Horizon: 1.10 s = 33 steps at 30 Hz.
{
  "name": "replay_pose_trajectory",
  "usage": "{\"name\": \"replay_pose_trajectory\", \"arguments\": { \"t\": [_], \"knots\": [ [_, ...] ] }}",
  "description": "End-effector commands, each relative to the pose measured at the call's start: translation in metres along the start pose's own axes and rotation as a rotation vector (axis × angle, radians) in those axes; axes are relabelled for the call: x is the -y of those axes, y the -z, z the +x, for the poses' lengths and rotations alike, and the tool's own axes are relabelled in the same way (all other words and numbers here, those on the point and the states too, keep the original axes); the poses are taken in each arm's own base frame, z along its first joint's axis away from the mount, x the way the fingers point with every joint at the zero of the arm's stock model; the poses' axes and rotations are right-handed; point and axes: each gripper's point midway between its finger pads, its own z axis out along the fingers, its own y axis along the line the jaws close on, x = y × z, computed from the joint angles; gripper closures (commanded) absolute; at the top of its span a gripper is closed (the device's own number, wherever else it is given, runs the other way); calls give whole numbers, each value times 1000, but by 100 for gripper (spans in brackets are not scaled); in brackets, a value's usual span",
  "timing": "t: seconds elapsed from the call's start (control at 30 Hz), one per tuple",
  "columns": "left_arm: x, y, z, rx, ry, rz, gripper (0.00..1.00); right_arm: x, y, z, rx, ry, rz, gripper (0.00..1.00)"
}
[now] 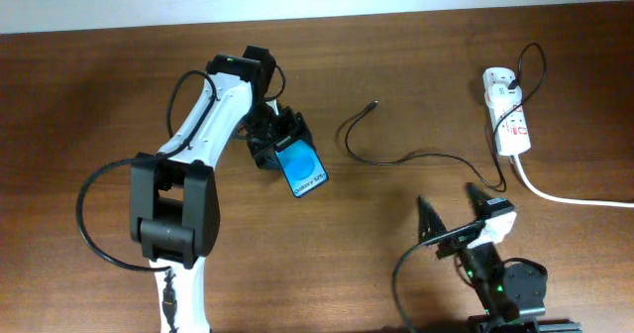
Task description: Plug charger to phone and switch on socket
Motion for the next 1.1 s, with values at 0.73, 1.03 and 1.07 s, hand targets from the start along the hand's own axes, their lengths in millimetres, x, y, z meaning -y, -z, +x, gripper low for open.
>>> {"name": "replay_pose_trajectory", "arguments": {
  "t": [0.73, 1.03, 1.07],
  "knots": [
    [31, 12, 11, -70, -52, 178, 41, -80, -46, 38, -552, -740, -70, 2],
    [32, 12, 11, -74, -53, 184, 41, -124, -123, 78, -436, -667, -182, 0],
    [32, 12, 11, -74, -53, 184, 41, -124, -128, 83, -428, -669, -188, 2]
  ]
}}
